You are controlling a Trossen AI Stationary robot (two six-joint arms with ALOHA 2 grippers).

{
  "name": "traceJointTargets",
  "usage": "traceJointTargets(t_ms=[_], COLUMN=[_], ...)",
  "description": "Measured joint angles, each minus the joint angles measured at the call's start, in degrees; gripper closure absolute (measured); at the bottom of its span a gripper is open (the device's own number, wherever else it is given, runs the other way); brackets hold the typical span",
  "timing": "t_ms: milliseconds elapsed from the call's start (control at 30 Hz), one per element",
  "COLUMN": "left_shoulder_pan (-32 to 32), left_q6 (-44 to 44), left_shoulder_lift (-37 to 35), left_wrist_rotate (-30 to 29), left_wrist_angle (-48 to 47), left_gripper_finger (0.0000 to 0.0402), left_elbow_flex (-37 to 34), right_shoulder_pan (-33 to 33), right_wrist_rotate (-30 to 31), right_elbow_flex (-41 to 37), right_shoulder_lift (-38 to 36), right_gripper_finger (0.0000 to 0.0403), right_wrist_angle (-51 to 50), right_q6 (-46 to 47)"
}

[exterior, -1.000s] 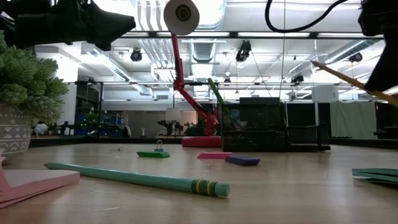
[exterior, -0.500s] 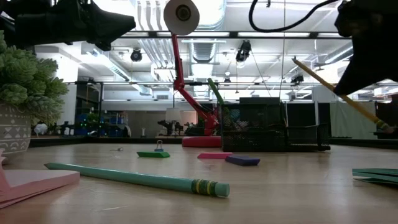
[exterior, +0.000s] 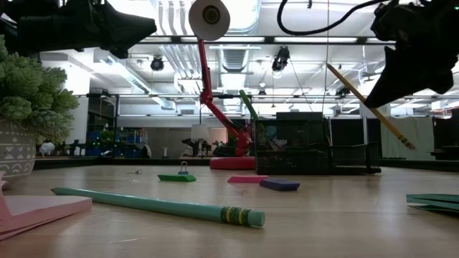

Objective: Pick and place office supplies into organizer
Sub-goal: Put the yellow pencil into the back left compartment of the desk organizer

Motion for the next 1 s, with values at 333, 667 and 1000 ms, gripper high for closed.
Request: traceJointTargets(t_ms=[333,667,1000], left_shoulder_pan=[0.0,0.01,0.01], left_q6=[0.0,0.0,0.02], left_shoulder_lift=[0.01,0.02,0.01], left_wrist_rotate=[0.0,0.0,0.01], left_wrist_angle=[0.01,0.02,0.02], left_gripper_finger=[0.0294,0.0295,0.0294], left_elbow_flex=[0.0,0.0,0.0], right_shoulder_pan=[-2.21,-4.62,-8.06], right_wrist_rotate=[3.27,5.5,8.68], right_elbow_flex=[0.0,0.0,0.0], right_shoulder_lift=[-0.02,-0.02,-0.87], right_gripper_finger=[0.0394,0.0394,0.0394], right_wrist_angle=[0.51,1.65,2.94], right_q6=[-4.42,-8.77,-13.8])
